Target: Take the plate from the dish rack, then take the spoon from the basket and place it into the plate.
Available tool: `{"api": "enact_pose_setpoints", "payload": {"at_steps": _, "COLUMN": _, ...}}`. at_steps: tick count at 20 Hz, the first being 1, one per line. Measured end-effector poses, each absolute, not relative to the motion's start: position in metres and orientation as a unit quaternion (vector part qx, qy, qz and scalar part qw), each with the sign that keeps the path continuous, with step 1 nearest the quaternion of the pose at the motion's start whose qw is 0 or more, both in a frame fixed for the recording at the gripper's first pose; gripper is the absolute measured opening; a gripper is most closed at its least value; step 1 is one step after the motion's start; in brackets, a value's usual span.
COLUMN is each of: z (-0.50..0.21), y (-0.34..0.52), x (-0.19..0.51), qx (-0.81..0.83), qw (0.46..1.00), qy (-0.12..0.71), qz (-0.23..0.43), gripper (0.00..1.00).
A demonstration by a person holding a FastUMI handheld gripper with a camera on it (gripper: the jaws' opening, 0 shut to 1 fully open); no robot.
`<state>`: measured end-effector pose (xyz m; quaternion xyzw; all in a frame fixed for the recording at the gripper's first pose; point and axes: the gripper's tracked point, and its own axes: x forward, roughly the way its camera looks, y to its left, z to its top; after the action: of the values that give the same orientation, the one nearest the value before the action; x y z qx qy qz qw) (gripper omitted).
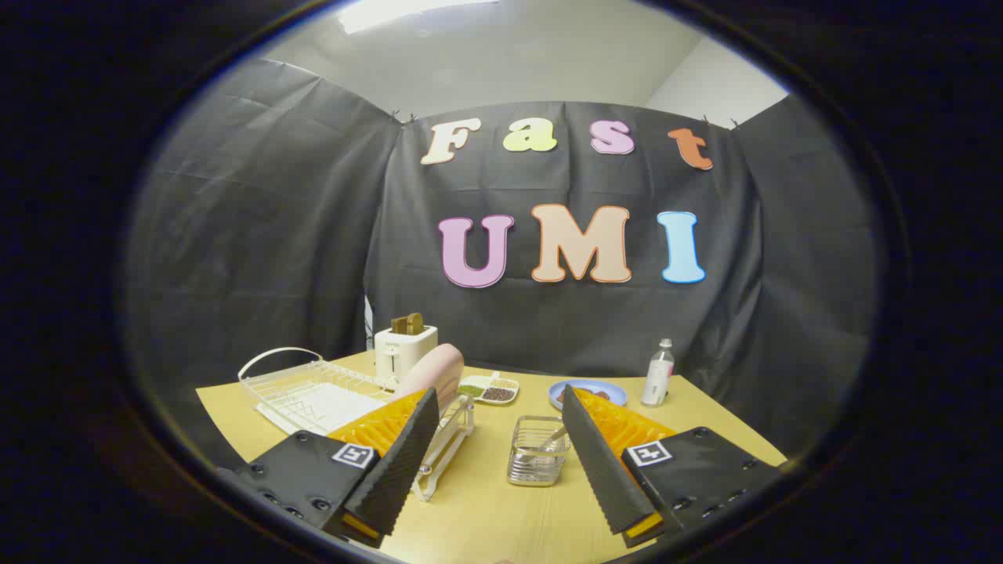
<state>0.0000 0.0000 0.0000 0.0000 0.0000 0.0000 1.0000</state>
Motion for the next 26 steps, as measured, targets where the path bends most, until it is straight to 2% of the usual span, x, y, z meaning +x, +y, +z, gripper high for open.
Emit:
{"api": "enact_pose_setpoints", "payload": {"at_steps": 19, "z": 0.003, "y": -0.006, "x": 0.003, "qx": -0.008, "qw": 1.000, "qy": 0.019, "qz": -0.006, "gripper": 1.00}}
{"api": "enact_pose_setpoints", "payload": {"at_steps": 26, "z": 0.017, "y": 0.028, "x": 0.026, "qx": -0.017, "qw": 0.991, "qy": 0.125, "qz": 0.037, "gripper": 1.00}}
